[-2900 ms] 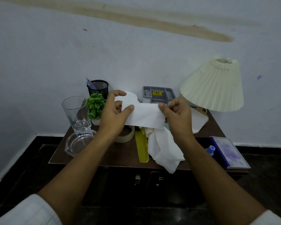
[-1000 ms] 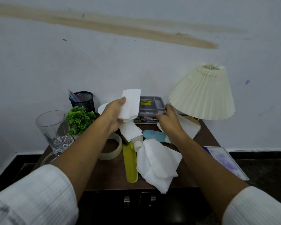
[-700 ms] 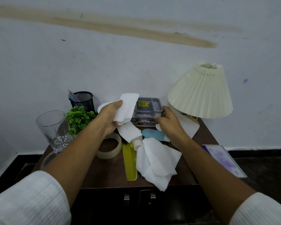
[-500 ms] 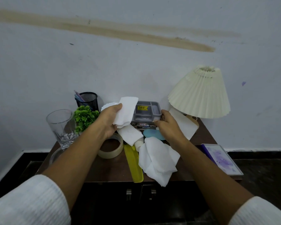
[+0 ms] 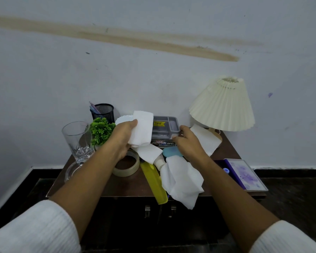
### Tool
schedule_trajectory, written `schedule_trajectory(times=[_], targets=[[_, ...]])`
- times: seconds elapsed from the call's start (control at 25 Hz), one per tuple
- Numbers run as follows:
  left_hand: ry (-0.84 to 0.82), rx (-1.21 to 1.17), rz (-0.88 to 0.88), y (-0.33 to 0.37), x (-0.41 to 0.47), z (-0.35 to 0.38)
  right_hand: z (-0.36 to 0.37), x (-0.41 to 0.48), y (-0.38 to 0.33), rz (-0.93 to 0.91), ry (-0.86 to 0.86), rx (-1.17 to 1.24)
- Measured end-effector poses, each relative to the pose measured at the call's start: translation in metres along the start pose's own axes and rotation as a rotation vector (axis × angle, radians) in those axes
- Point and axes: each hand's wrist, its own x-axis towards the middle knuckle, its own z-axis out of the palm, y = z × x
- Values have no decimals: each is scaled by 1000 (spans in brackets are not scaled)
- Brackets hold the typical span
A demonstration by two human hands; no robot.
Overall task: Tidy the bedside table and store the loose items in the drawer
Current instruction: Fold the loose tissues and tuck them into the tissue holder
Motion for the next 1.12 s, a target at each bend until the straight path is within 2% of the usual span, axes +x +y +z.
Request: schedule_trajectory(times=[0.08, 0.16, 0.24, 0.36, 0.44, 0.56, 0.68, 0.8, 0.92, 1.04, 1.12], targets=[[29, 97, 102, 2, -7, 0, 1, -4, -7, -94, 93, -122], [14, 140, 221, 5, -17, 1, 4, -7, -16, -187, 152, -121], [-58, 145, 314, 9, -26, 2, 8, -9, -26, -196, 114, 4], [-220, 152, 391, 11, -32, 5, 8, -7, -38, -92, -44, 341], [-251, 173, 403, 9, -28, 8, 6, -5, -39, -96, -90, 398], [-220, 219, 431, 4, -18, 9, 7, 2, -35, -114, -17, 378], [-116, 226, 481, 0, -7, 11, 10, 10, -29, -179, 111, 291], [-59, 293, 552, 0, 3, 12, 11, 20, -26, -307, 183, 85], [-91, 405, 611, 6, 12, 15, 10, 28, -32, -388, 214, -135], [-127, 571, 678, 18, 22, 26, 9, 39, -37, -407, 229, -225], [-148, 662, 684, 25, 30, 34, 9, 47, -36, -384, 177, -254]])
